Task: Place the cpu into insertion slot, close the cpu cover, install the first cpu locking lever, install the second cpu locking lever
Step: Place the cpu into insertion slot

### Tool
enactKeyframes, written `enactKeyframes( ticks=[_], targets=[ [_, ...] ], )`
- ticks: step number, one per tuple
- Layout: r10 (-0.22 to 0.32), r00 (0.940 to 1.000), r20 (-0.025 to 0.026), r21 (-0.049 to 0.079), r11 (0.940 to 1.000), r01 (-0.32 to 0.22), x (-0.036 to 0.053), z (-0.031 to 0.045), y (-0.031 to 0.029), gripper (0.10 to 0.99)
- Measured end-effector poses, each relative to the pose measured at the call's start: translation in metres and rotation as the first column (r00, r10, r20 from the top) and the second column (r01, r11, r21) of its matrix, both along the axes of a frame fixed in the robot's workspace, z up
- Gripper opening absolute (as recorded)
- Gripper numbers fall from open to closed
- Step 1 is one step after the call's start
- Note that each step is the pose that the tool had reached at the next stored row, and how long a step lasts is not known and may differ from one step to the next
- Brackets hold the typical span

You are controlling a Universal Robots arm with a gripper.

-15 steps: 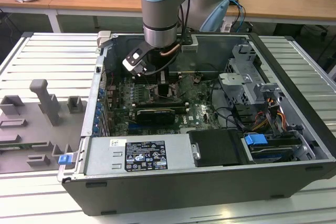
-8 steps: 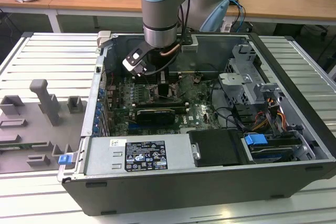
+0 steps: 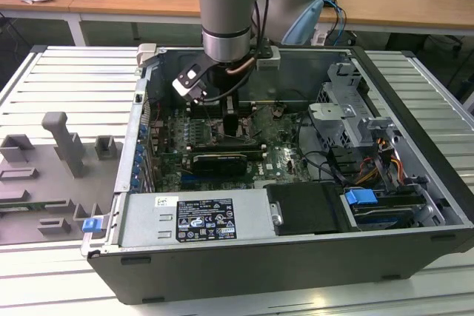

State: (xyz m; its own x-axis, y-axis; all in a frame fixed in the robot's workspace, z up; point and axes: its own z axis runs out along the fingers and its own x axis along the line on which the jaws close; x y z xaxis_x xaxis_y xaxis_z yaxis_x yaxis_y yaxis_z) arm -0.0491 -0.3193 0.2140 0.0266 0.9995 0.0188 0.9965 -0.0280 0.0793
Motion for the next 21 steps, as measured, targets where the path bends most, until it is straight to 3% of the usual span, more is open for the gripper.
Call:
enactKeyframes(
  ticks=[7, 10, 12, 13, 21],
  targets=[
    [0.0, 1.0, 0.0, 0.0, 1.0, 0.0, 0.0, 0.0127, 0.0, 0.604],
    [0.0, 1.0, 0.0002, -0.001, 1.0, 0.0, 0.0001, 0.0157, 0.0, 0.4],
    [0.0, 1.0, -0.0001, -0.004, 1.0, 0.0, 0.0, 0.0171, 0.0, 0.157],
    [0.0, 1.0, -0.0001, -0.004, 1.0, 0.0, 0.0, 0.0177, 0.0, 0.106],
    [0.0, 1.0, 0.0001, -0.005, 1.0, 0.0, 0.0, 0.0207, 0.0, 0.106]
  ],
)
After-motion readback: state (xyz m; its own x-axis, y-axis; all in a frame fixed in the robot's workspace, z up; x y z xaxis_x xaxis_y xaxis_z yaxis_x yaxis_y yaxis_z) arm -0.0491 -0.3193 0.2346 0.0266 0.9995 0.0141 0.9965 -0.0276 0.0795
